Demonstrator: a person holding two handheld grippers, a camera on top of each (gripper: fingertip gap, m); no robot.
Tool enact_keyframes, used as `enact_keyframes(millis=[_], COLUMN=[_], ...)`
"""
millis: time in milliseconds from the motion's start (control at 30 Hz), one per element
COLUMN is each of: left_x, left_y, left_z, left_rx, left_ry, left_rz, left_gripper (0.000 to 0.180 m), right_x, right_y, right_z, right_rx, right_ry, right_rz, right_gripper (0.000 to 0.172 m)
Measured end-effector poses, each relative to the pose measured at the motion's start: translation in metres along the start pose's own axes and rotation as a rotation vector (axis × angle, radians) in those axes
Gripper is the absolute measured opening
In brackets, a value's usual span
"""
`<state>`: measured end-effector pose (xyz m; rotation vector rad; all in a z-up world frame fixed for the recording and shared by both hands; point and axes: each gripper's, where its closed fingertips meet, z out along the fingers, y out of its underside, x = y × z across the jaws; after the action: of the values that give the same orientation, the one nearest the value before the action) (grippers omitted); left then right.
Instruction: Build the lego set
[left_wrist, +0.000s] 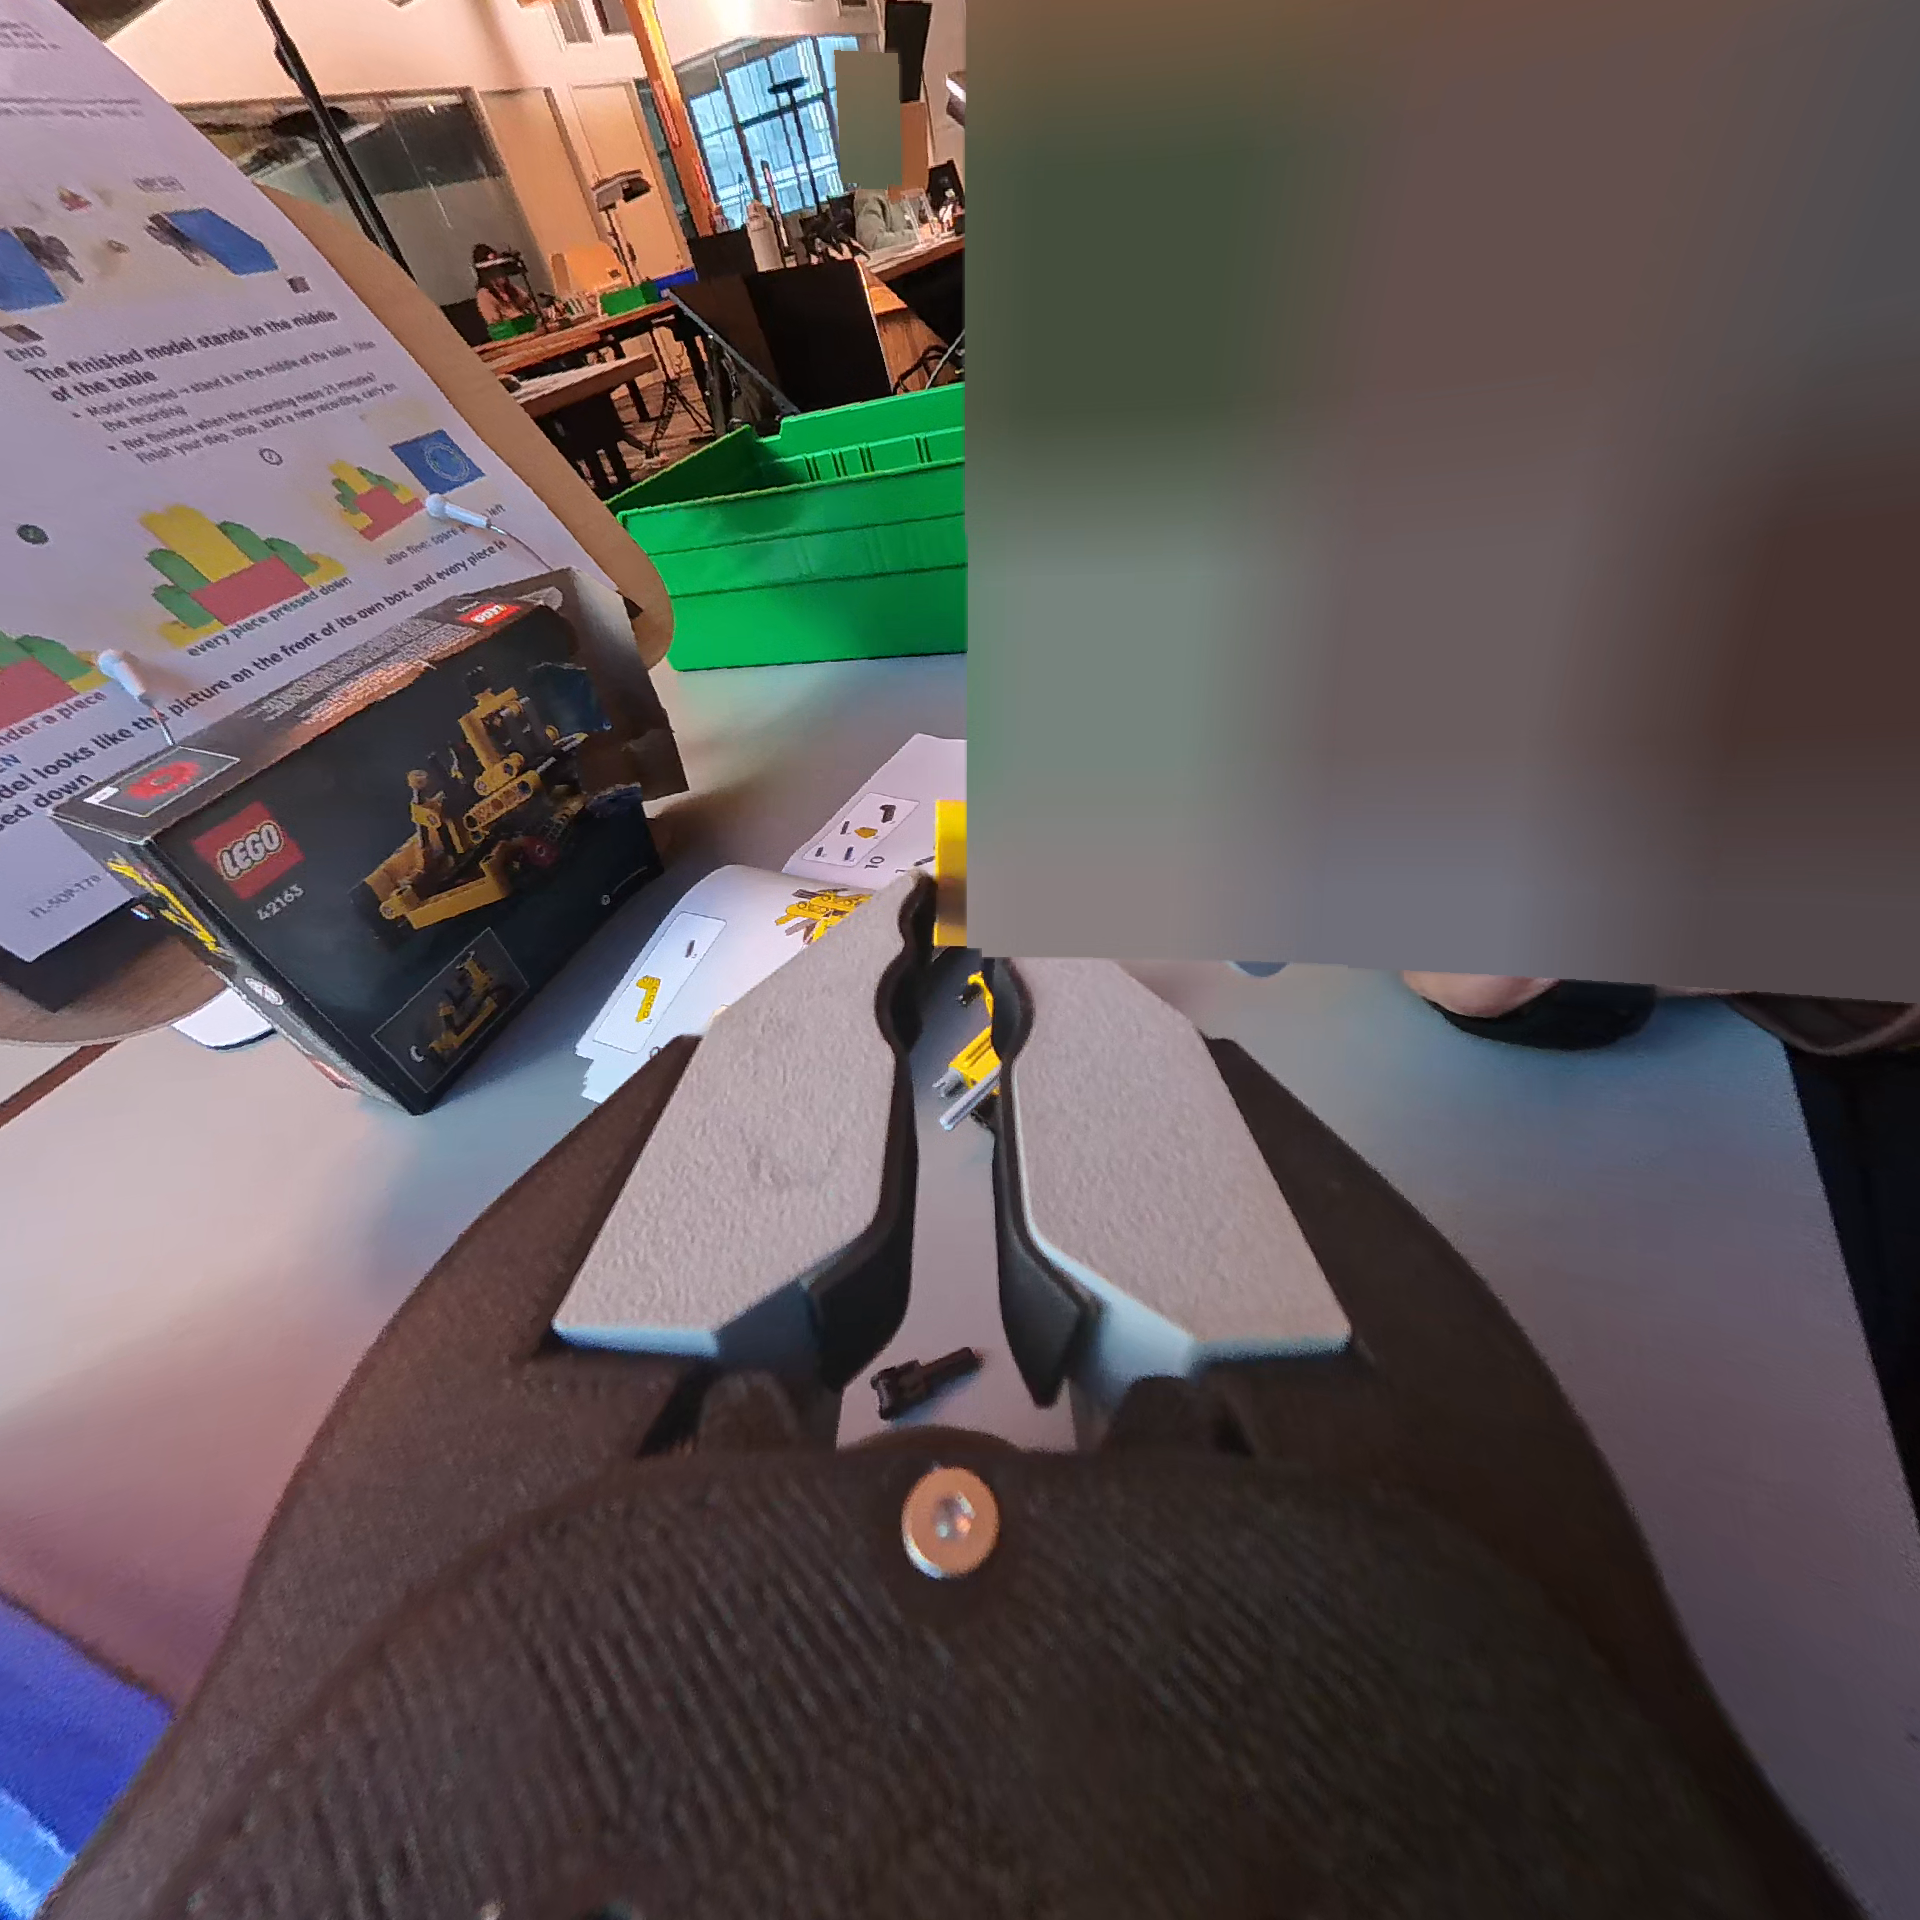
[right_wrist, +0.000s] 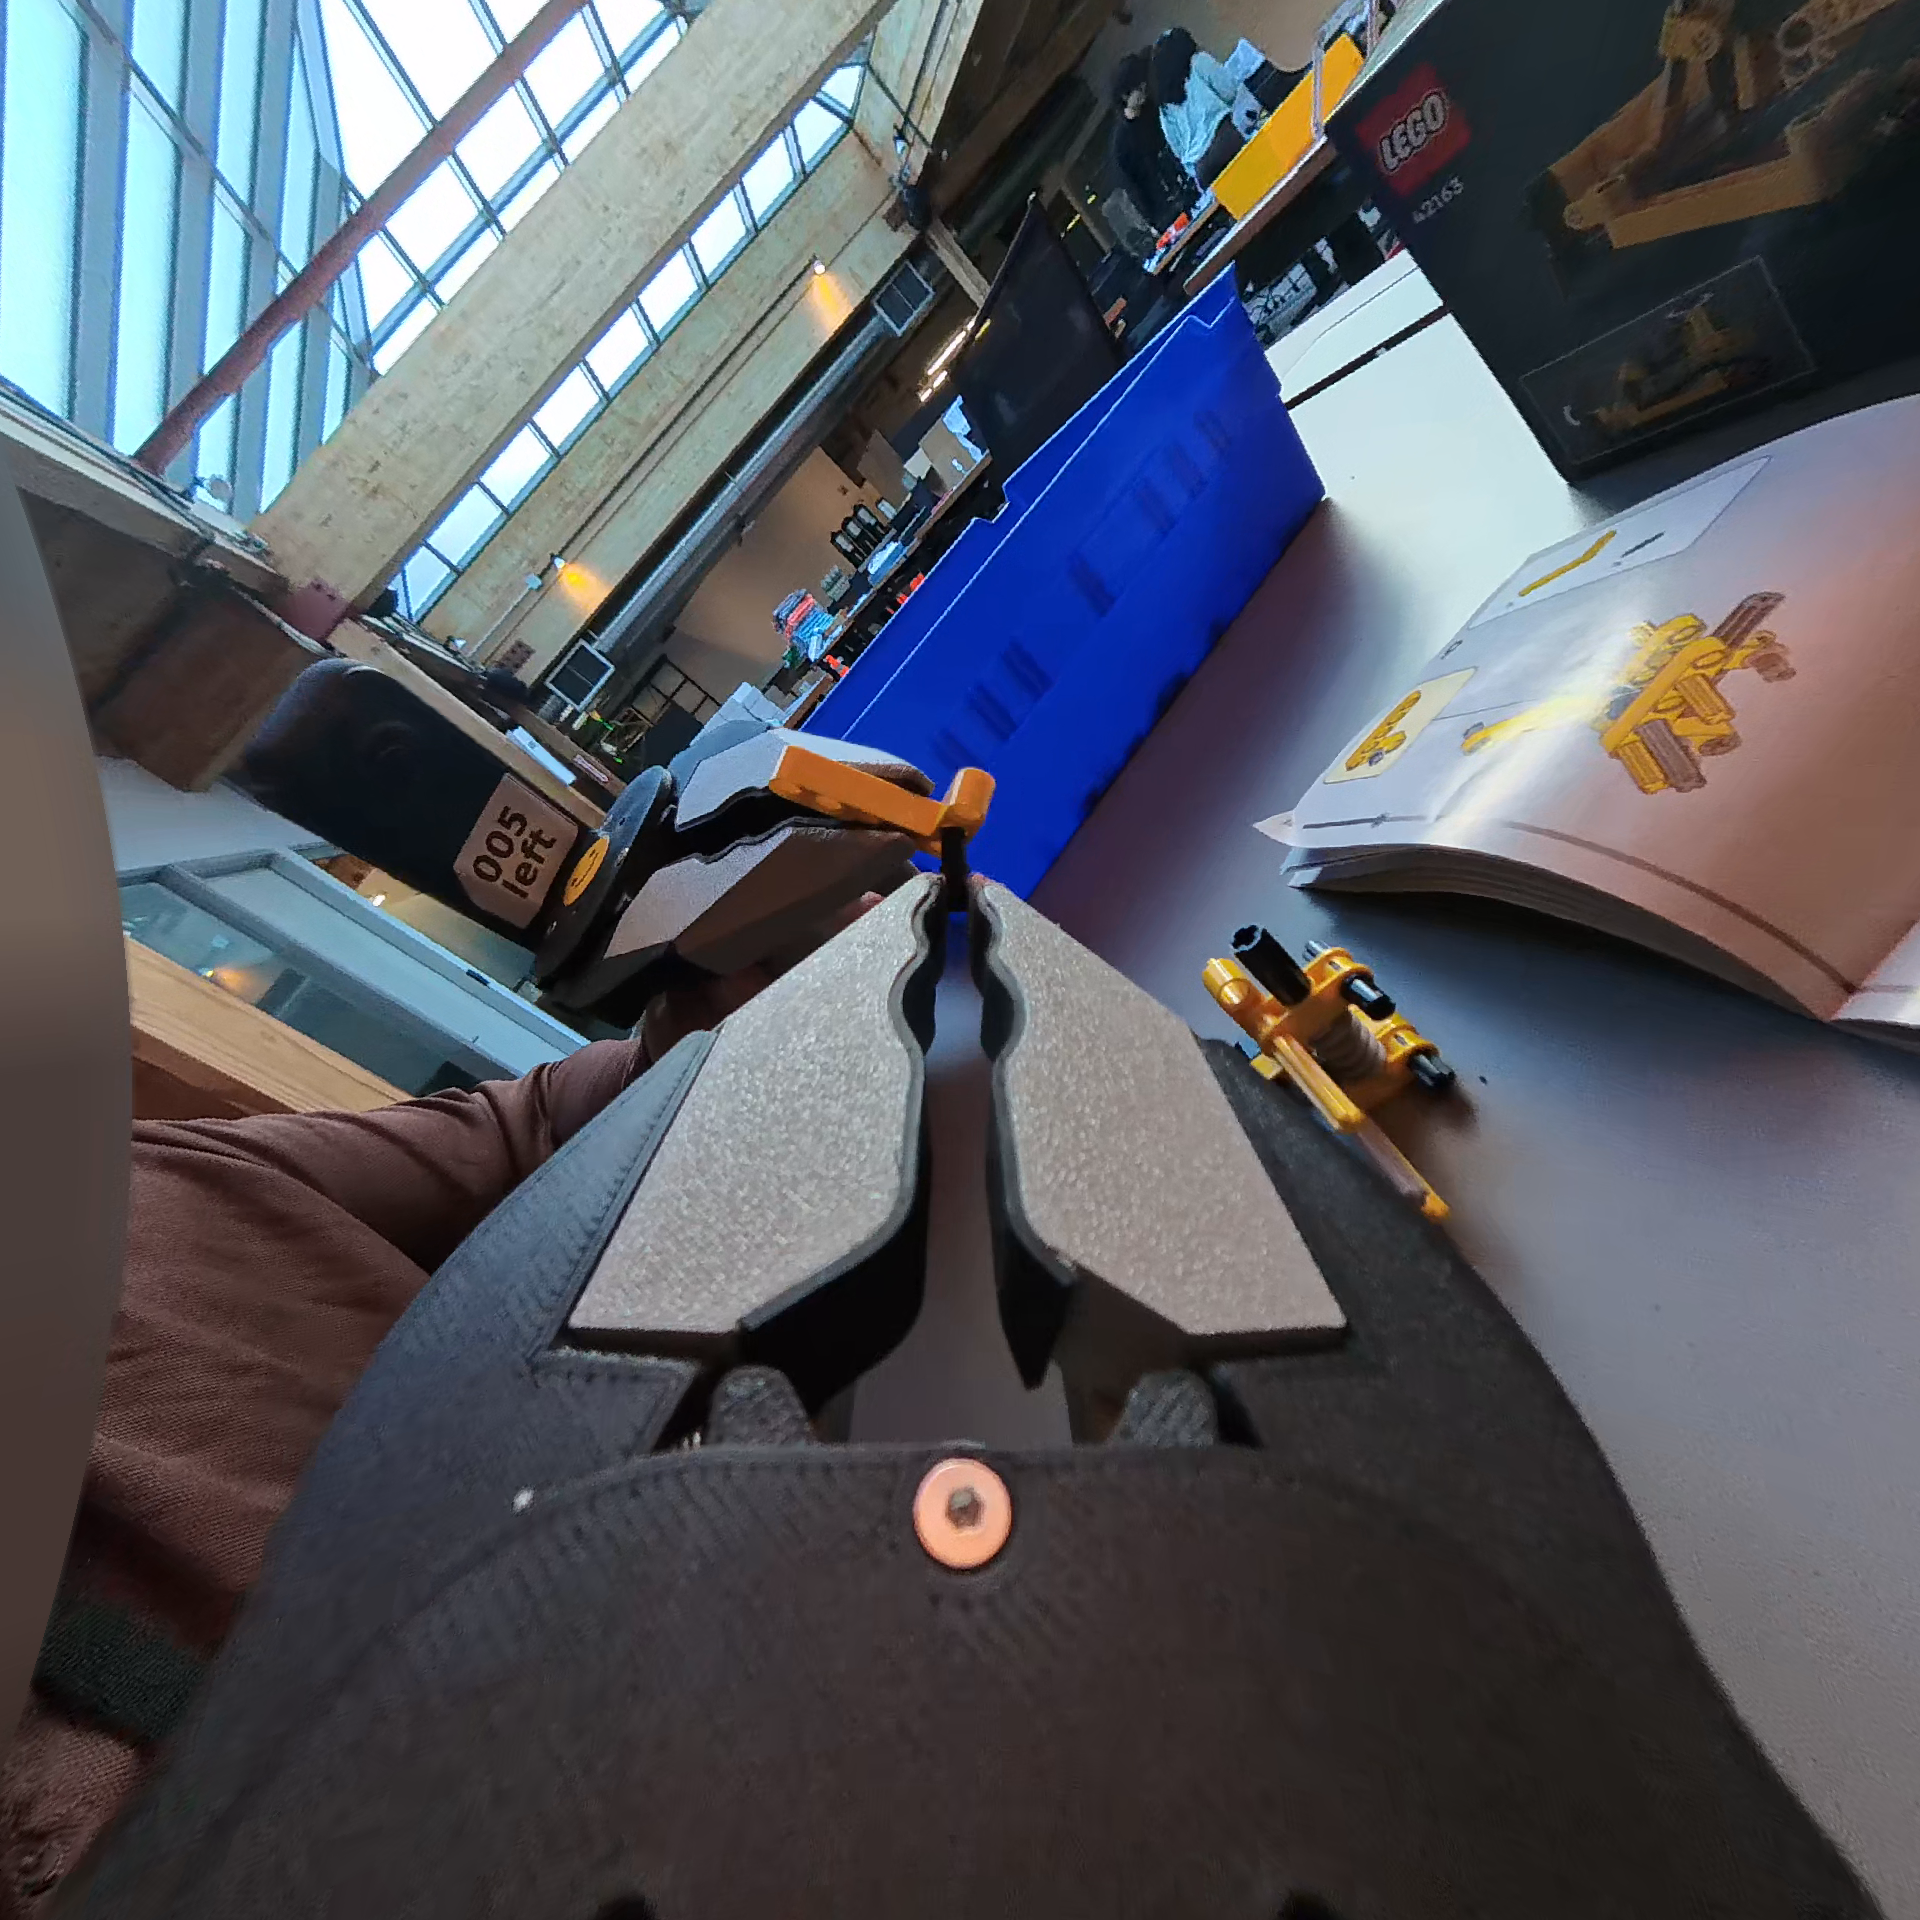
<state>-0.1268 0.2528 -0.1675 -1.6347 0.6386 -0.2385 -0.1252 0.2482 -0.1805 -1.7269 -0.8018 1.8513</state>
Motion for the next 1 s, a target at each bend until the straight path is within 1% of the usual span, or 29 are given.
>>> enact_keyframes(millis=[33, 267, 733, 1000], left_x=[-0.0001, 0.0001, 0.0006, 0.0047], left_y=[0.0003, 0.0031, 0.0031, 0.0021], left_z=[0.0001, 0.001, -0.0004, -0.0026], left_rx=[-0.002, -0.019, -0.027, -0.036], left_ry=[-0.004, -0.01, -0.006, 0.021], left_rz=[0.006, 0.001, -0.006, 0.042], left_gripper=[0.006, 0.006, 0.006, 0.006], right_x=[0.0002, 0.0022, 0.0023, -0.0016], right_y=[-0.0001, 0.0037, 0.0052, 0.0057], right_z=[0.0, 0.0033, 0.0044, 0.0029], right_rx=[0.001, -0.031, -0.037, -0.038], right_ry=[0.002, 0.001, 0.009, 0.004], right_rz=[0.0, 0.018, 0.005, -0.029], right_gripper=[0.0, 0.0, 0.0, 0.0])
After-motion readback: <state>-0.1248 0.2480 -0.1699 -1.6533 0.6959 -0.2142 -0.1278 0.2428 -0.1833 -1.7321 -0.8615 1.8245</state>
